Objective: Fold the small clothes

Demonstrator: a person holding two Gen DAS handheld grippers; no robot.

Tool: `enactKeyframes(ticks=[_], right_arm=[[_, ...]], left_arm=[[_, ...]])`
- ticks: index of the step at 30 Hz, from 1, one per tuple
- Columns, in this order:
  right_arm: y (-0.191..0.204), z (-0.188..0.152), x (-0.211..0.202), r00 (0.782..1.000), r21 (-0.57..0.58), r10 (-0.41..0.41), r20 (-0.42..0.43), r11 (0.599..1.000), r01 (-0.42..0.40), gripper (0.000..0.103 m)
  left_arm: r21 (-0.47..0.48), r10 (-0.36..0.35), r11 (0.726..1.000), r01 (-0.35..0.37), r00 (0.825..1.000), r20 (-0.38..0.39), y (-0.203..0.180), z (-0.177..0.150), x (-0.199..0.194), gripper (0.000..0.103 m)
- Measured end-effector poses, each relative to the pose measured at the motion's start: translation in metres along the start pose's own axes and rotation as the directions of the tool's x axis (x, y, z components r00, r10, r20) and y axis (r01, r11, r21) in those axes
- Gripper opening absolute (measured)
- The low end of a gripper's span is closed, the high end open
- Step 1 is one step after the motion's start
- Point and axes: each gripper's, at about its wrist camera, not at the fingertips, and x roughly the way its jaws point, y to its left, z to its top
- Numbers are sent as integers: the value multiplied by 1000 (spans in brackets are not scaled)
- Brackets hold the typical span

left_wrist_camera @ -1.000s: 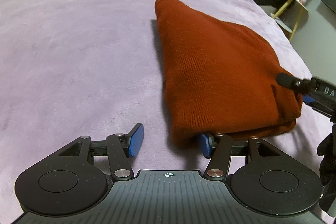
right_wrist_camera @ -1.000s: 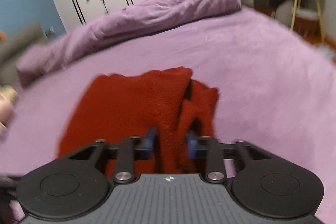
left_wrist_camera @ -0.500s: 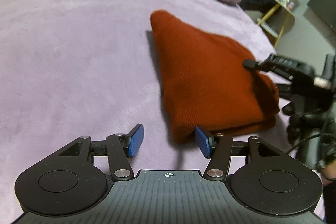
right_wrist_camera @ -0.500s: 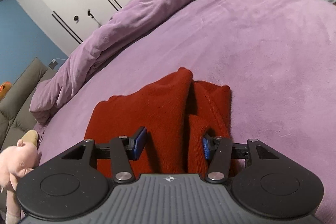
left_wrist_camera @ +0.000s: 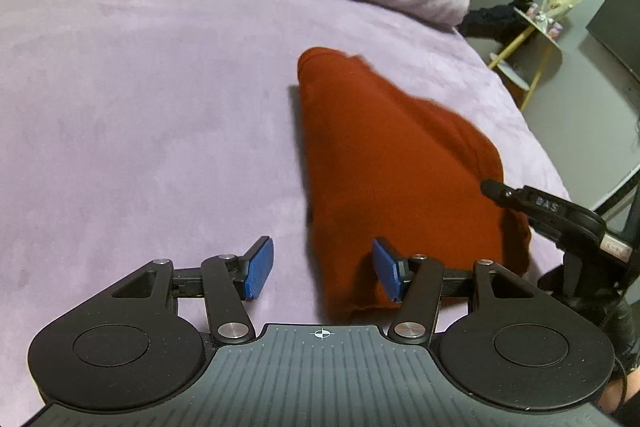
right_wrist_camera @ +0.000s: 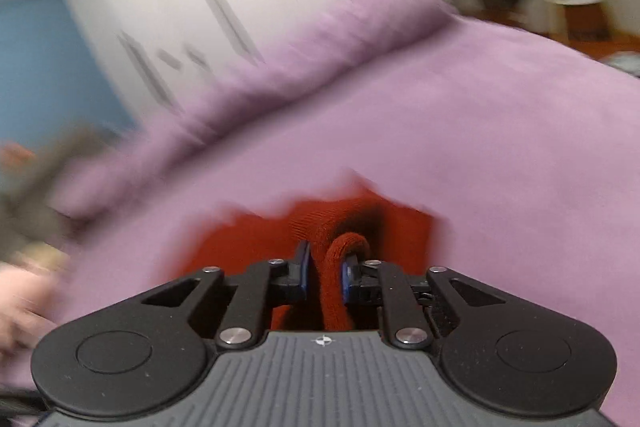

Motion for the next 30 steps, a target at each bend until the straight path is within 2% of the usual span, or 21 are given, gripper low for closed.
enactKeyframes(ticks=[1, 4, 6, 11, 13, 15, 17, 18, 19, 20, 21, 22, 23, 24, 25, 26, 27, 28, 29, 30], right_arm=[[-4, -3, 2, 999, -6, -34, -33, 999, 33, 30], [-21, -5, -23, 997, 124, 68, -20, 990, -65, 40], [-29, -10, -39, 993, 166, 117, -25, 980, -111, 45], [-22, -28, -46, 988, 100, 102, -116, 991, -91, 47], [-16, -32, -49, 991, 66, 87, -99, 995, -81, 41], [-3, -30, -52, 996, -19, 48, -72, 999, -50, 19], [12, -28, -56, 999, -118, 1, -38, 993, -5, 16], [15, -26, -60, 1000, -118, 17, -25, 993, -19, 15], [10, -22, -64, 995, -46, 92, -21, 995, -93, 15], [-6, -19, -66, 976, 101, 216, -14, 972, -214, 14], [-27, -19, -64, 938, 268, 345, 30, 902, -340, 13], [-45, -22, -61, 909, 379, 409, 77, 832, -406, 13], [-56, -25, -58, 929, 429, 364, 71, 830, -358, 13], [-56, -24, -54, 973, 379, 230, 0, 901, -213, 10], [-49, -25, -48, 994, 263, 77, -77, 963, -55, 10], [-40, -27, -45, 994, 157, -19, -105, 987, 35, 5], [-36, -28, -46, 994, 121, -13, -107, 992, 26, 5], [-37, -27, -50, 994, 160, 63, -94, 986, -47, 5], [-44, -25, -52, 979, 237, 190, -67, 957, -169, 6], [-50, -22, -53, 968, 274, 242, -61, 937, -216, 6]], left_arm=[[5, -2, 1000, 2, 1000, 0, 1, 0, 0, 60], [-5, -8, 1000, 8, 1000, 1, 2, -1, -1, 60], [-31, -22, 999, 22, 1000, -5, 3, 0, 2, 60], [-32, -44, 999, 43, 999, -24, -5, -2, 6, 60], [-5, -36, 999, 36, 999, -30, -10, -2, 5, 60], [8, -24, 1000, 24, 999, -31, -12, -2, 4, 60], [9, -21, 1000, 21, 999, -28, -12, -1, 2, 60], [8, -22, 1000, 22, 1000, -23, -11, -1, 0, 60], [7, -22, 1000, 22, 1000, -18, -10, 0, -1, 60], [5, -20, 1000, 20, 1000, -15, -9, 1, -2, 60], [1, -18, 1000, 18, 1000, -15, -8, 2, -2, 60], [-1, -18, 1000, 17, 1000, -17, -8, 3, 0, 60], [-5, -13, 1000, 13, 1000, -23, -8, 3, 2, 60], [-5, -9, 1000, 9, 1000, -28, -10, 4, 4, 60], [1, -10, 1000, 10, 1000, -28, -11, 6, 5, 60], [8, -10, 1000, 10, 1000, -19, -13, 8, 6, 60], [9, -7, 1000, 7, 1000, -9, -15, 12, 6, 60], [10, -9, 1000, 9, 1000, -1, -18, 16, 8, 60], [15, -16, 1000, 16, 1000, 4, -21, 21, 10, 61], [26, -20, 999, 20, 1000, 10, -25, 25, 12, 64]])
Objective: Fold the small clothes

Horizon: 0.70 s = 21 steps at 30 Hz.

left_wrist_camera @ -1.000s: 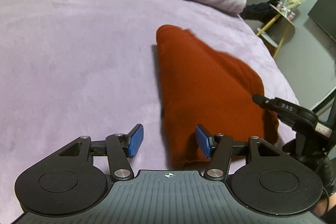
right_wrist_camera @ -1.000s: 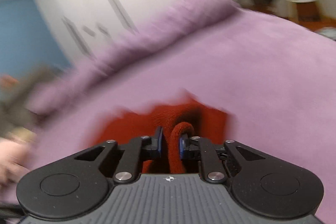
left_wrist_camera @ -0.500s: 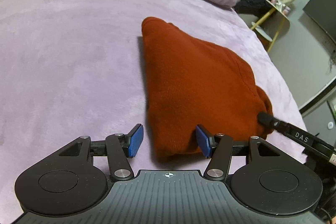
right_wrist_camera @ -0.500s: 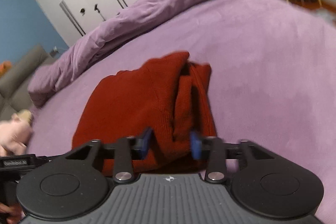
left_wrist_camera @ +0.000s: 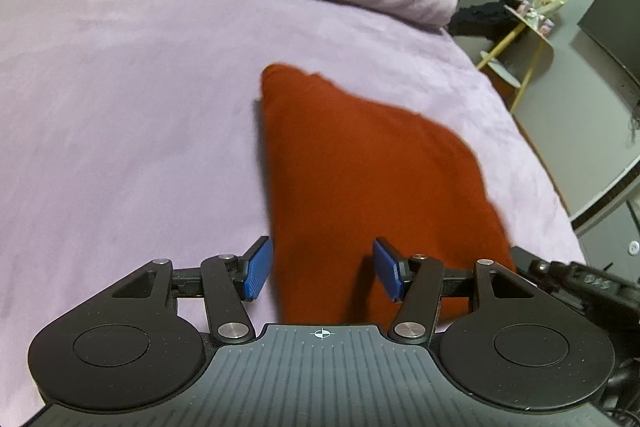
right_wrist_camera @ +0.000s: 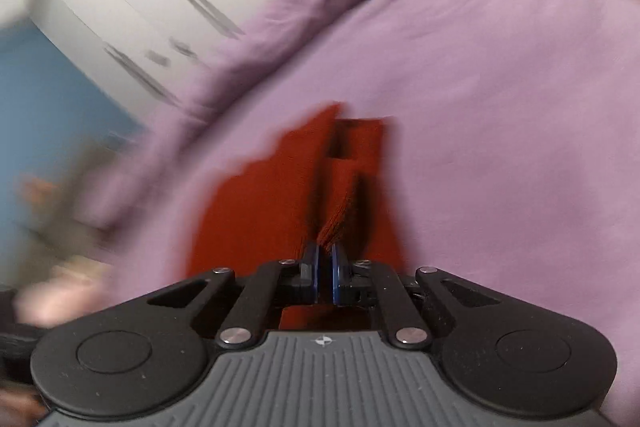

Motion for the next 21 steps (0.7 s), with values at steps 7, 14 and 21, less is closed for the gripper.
enactKeyframes(ticks=[7, 14, 21], right_arm=[[9, 40, 15, 995, -19, -36, 90, 999, 38, 55], [20, 56, 78, 996, -87, -47, -72, 995, 40, 32], [31, 47, 56, 998, -224, 4, 61, 975, 10, 10]], left_arm=[[-16, -2, 1000, 2, 999, -32, -3, 26, 49, 69], [7, -8, 1000, 8, 1000, 1, 2, 30, 55, 72], [22, -12, 1000, 12, 1000, 8, 1, 35, 65, 74]])
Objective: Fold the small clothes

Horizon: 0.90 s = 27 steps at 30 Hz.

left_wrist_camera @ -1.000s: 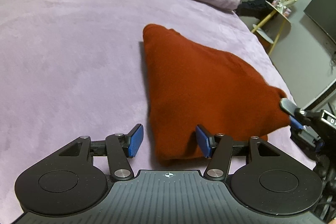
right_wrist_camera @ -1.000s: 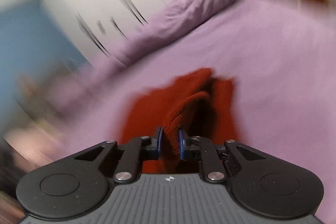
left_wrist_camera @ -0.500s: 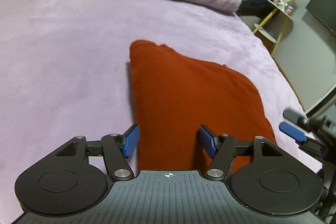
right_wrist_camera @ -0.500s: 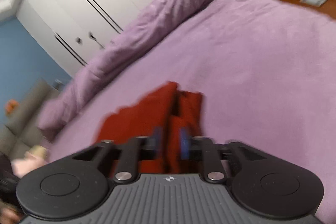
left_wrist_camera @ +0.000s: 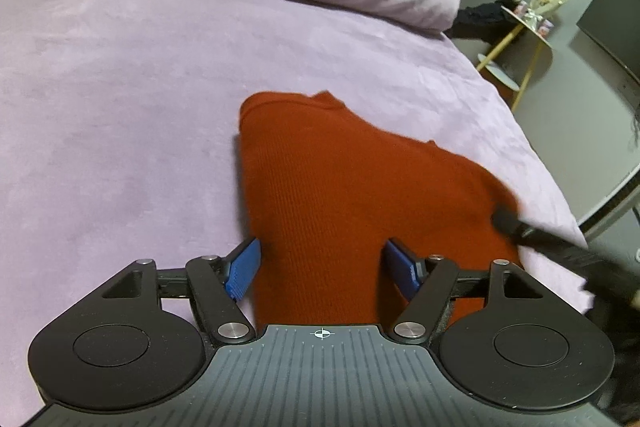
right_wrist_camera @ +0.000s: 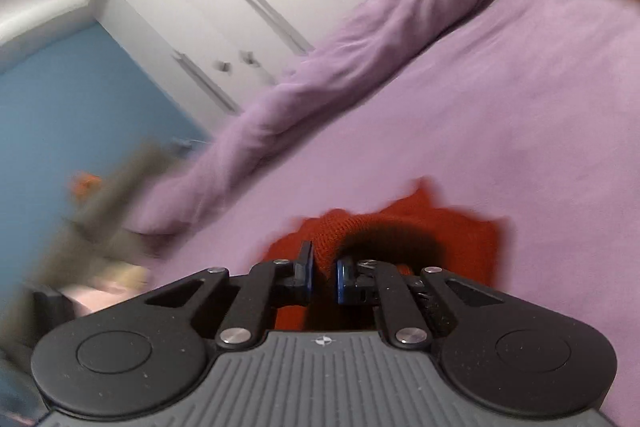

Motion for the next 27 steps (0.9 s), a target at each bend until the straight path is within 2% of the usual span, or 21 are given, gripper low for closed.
enactKeyframes(ticks=[1, 2, 3, 4, 5, 6, 7, 9, 10, 12, 13, 16, 17, 18, 22, 25, 27], right_arm=[[6, -4, 6, 984, -109, -177, -7, 978, 176, 11], [9, -10, 11, 959, -193, -284, -6, 941, 278, 12], [9, -12, 9, 959, -205, -282, 1, 939, 276, 21], [6, -11, 1, 966, -166, -259, 8, 952, 257, 30], [2, -8, -6, 969, -119, -247, 9, 962, 247, 55], [-5, -4, -13, 968, -62, -251, 8, 966, 251, 72], [-13, -3, -18, 971, -15, -241, -4, 970, 241, 74], [-37, 1, -18, 987, 106, -135, -89, 984, 145, 74], [-54, -1, -16, 989, 208, -40, -141, 976, 69, 74], [-81, -10, -8, 972, 397, 140, -189, 916, -55, 74], [-86, -14, -6, 971, 426, 161, -176, 902, -72, 73], [-83, -17, 2, 968, 414, 181, -173, 905, -95, 62], [-81, -18, 9, 965, 416, 193, -179, 903, -104, 48], [-79, -19, 15, 963, 418, 192, -187, 903, -99, 41], [-69, -23, 27, 970, 444, 181, -165, 891, -91, 34], [-61, -26, 20, 958, 505, 259, -125, 848, -163, 32], [-51, -32, 22, 947, 530, 284, -151, 832, -165, 32]], left_arm=[[7, 1, 1000, -1, 1000, -5, 0, 0, 1, 74], [14, 4, 1000, -4, 1000, -6, 0, -1, 0, 74], [19, -1, 1000, 1, 1000, -4, 2, -2, -1, 74], [16, -12, 1000, 12, 1000, -7, 6, -2, -1, 74], [2, -29, 1000, 29, 999, -17, 12, -2, -1, 74], [-14, -52, 999, 52, 998, -24, 17, -2, 0, 74], [-39, -80, 996, 78, 996, -33, 23, -2, 1, 74], [-109, -136, 985, 130, 989, -48, 34, -3, 6, 76], [-146, -158, 978, 149, 986, -54, 38, -4, 10, 77], [-210, -194, 961, 179, 980, -53, 46, -6, 19, 78], [-252, -217, 948, 196, 974, -59, 51, -8, 25, 77], [-309, -254, 923, 229, 966, -43, 58, -11, 33, 68], [-319, -258, 919, 233, 965, -38, 60, -11, 34, 62], [-330, -263, 914, 237, 964, -35, 61, -11, 33, 56], [-334, -284, 905, 263, 959, -13, 63, -8, 16, 51], [-309, -299, 909, 280, 954, -14, 67, -7, -9, 51], [-296, -293, 915, 274, 956, -22, 77, -9, -31, 51]])
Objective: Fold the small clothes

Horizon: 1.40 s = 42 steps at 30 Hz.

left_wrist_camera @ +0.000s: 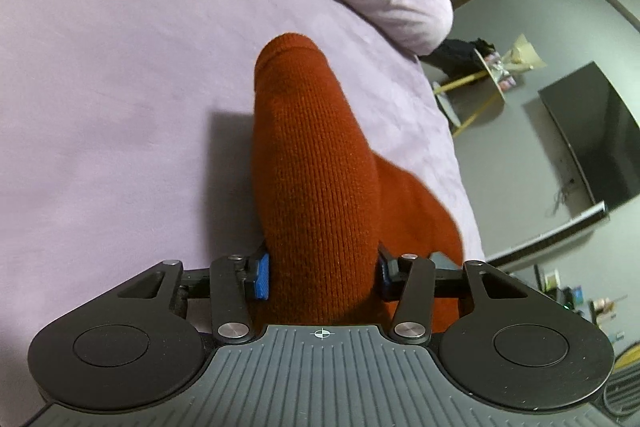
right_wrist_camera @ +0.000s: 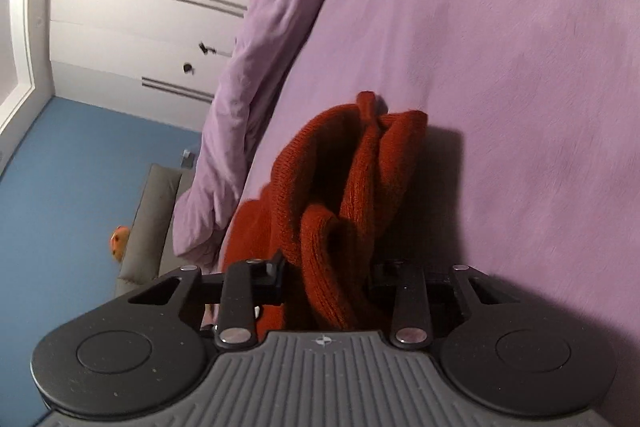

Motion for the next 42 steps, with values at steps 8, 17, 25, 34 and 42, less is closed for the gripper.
enactKeyframes(ticks=[8, 17, 25, 34, 42], right_arm=[[10, -86, 27, 984, 36, 10, -180, 999, -4, 34], [110, -106, -6, 925, -423, -349, 154, 823, 381, 60], [117, -79, 59, 901, -368, -431, 50, 831, 418, 20], [121, -103, 57, 867, -554, -426, 260, 670, 495, 9], [147, -112, 61, 788, -559, -452, 418, 556, 615, 24]], left_arm=[[7, 203, 979, -202, 978, -57, 42, -27, -68, 57], [64, 290, 949, -307, 937, 197, 14, -28, -109, 66], [65, 371, 918, -392, 905, 210, -6, -14, -69, 68], [92, 447, 878, -470, 873, 195, -6, -15, -43, 69], [108, 476, 857, -504, 854, 209, -5, -16, -42, 73]])
